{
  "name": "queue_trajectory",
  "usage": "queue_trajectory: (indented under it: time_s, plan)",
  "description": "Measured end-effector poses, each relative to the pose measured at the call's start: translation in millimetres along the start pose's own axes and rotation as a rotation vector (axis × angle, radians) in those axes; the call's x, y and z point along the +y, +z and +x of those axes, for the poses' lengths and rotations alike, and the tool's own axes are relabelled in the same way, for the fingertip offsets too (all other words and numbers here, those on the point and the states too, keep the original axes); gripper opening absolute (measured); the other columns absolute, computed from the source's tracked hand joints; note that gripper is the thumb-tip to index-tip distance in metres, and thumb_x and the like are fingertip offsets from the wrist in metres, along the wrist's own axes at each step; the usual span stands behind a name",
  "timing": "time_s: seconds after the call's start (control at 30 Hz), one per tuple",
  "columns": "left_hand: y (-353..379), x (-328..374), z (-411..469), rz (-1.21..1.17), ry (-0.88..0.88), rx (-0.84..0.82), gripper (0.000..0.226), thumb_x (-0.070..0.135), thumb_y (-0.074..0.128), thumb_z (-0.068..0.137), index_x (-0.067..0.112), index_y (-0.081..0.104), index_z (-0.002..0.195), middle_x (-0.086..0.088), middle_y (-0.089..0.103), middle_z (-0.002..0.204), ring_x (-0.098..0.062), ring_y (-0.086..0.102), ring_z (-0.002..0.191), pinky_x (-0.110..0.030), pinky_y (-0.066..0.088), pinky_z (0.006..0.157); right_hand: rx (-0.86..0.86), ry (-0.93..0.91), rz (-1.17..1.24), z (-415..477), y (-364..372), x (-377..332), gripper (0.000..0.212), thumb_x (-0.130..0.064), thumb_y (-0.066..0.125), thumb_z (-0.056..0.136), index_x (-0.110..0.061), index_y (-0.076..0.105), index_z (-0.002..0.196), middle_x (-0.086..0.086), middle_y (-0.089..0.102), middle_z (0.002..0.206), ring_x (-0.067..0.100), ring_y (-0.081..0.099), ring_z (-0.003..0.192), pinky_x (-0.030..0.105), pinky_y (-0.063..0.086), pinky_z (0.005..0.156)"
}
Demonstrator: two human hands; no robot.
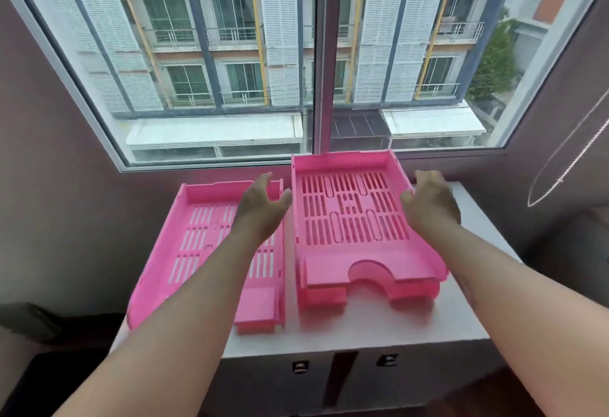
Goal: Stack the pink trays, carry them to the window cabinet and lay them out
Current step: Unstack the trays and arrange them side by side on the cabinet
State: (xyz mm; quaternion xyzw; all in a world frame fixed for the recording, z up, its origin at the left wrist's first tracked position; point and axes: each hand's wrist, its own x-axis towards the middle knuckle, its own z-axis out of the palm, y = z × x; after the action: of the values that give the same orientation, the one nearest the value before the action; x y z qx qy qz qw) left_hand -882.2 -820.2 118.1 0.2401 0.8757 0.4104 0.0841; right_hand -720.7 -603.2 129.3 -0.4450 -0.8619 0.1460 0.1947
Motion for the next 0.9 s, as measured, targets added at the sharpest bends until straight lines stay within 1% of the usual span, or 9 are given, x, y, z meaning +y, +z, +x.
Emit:
queue_trajectory:
  time_s: [0.1, 0.2, 0.27, 0.33, 0.4, 0.5, 0.63, 0.8, 0.9]
  plan:
    - [32.1, 0.7, -11.7, -0.010, -0.066, -0.061, 0.064, 0.030, 0.060, 0.093, 0.006, 0.038, 0.149, -0.016, 0.050, 0.148, -0.031, 0.049, 0.133, -0.041, 0.042, 0.108, -0.138, 0.107, 0.018, -6.1, 10.5, 36.5, 0.027, -0.013, 0.045, 0.094, 0.000, 0.054, 0.115, 0.020, 0.055, 0.123, 0.038, 0.055, 0.098, 0.036, 0.039, 0.072]
    - [52.1, -1.8, -19.7, 0.054, -0.126, -0.131, 0.051, 0.019, 0.056, 0.093, -0.001, 0.047, 0.139, -0.020, 0.060, 0.131, -0.030, 0.060, 0.103, -0.028, 0.046, 0.078, -0.279, 0.226, 0.149, -12.0, 24.7, 53.3, 0.028, -0.008, 0.043, 0.092, -0.001, 0.056, 0.116, 0.021, 0.062, 0.114, 0.038, 0.061, 0.091, 0.041, 0.052, 0.073]
    - [53.4, 1.3, -18.9, 0.067, -0.128, -0.087, 0.033, 0.009, 0.054, 0.090, -0.005, 0.057, 0.121, -0.015, 0.064, 0.106, -0.024, 0.053, 0.083, -0.027, 0.040, 0.067, -0.294, 0.277, 0.217, -11.5, 28.6, 57.1, 0.033, -0.004, 0.042, 0.092, -0.002, 0.060, 0.119, 0.020, 0.065, 0.112, 0.038, 0.063, 0.091, 0.038, 0.053, 0.074]
    - [51.6, 12.1, -14.3, 0.103, -0.109, -0.022, 0.010, 0.008, 0.054, 0.087, -0.001, 0.059, 0.089, -0.007, 0.053, 0.079, -0.022, 0.046, 0.073, -0.029, 0.034, 0.059, -0.282, 0.283, 0.287, -5.5, 20.8, 61.0, 0.034, -0.001, 0.039, 0.090, -0.004, 0.062, 0.115, 0.018, 0.065, 0.106, 0.036, 0.060, 0.085, 0.035, 0.048, 0.068]
    - [49.0, 28.8, -13.8, 0.141, -0.071, 0.005, 0.017, 0.010, 0.056, 0.085, 0.009, 0.046, 0.071, -0.003, 0.046, 0.067, -0.023, 0.041, 0.064, -0.030, 0.029, 0.053, -0.274, 0.263, 0.342, 2.0, 6.4, 67.8, 0.031, 0.000, 0.037, 0.089, -0.007, 0.062, 0.107, 0.015, 0.061, 0.097, 0.035, 0.058, 0.080, 0.032, 0.045, 0.063]
    - [60.9, 57.1, -11.1, 0.114, -0.021, 0.004, 0.013, 0.015, 0.056, 0.083, 0.010, 0.052, 0.071, -0.010, 0.056, 0.072, -0.026, 0.047, 0.067, -0.034, 0.034, 0.055, -0.220, 0.216, 0.326, 17.0, -17.6, 91.3, 0.024, -0.002, 0.040, 0.088, -0.014, 0.058, 0.096, 0.010, 0.056, 0.087, 0.027, 0.053, 0.067, 0.025, 0.035, 0.051]
    - [111.3, 93.7, -13.5, 0.012, 0.066, -0.059, 0.033, 0.024, 0.051, 0.076, 0.000, 0.066, 0.092, -0.012, 0.071, 0.084, -0.030, 0.063, 0.074, -0.043, 0.053, 0.067, -0.116, 0.238, 0.258, 32.6, -49.6, 145.3, 0.023, -0.001, 0.043, 0.090, -0.010, 0.064, 0.097, 0.013, 0.058, 0.091, 0.029, 0.050, 0.077, 0.029, 0.035, 0.060]
    - [185.9, 142.1, -42.2, 0.019, 0.091, -0.194, 0.014, 0.014, 0.052, 0.088, 0.001, 0.055, 0.087, -0.011, 0.056, 0.078, -0.024, 0.047, 0.066, -0.034, 0.039, 0.055, -0.037, 0.346, 0.228, 39.4, -76.6, 227.4, 0.028, -0.001, 0.045, 0.092, 0.001, 0.068, 0.109, 0.018, 0.061, 0.093, 0.029, 0.052, 0.081, 0.030, 0.036, 0.070]
    - [219.0, 153.1, -52.0, 0.030, 0.087, -0.285, 0.034, 0.019, 0.048, 0.094, -0.006, 0.057, 0.114, -0.023, 0.065, 0.102, -0.037, 0.063, 0.091, -0.045, 0.053, 0.079, -0.057, 0.378, 0.200, 41.3, -81.6, 262.0, 0.026, -0.001, 0.047, 0.094, 0.003, 0.067, 0.109, 0.023, 0.064, 0.098, 0.029, 0.050, 0.081, 0.031, 0.035, 0.070]
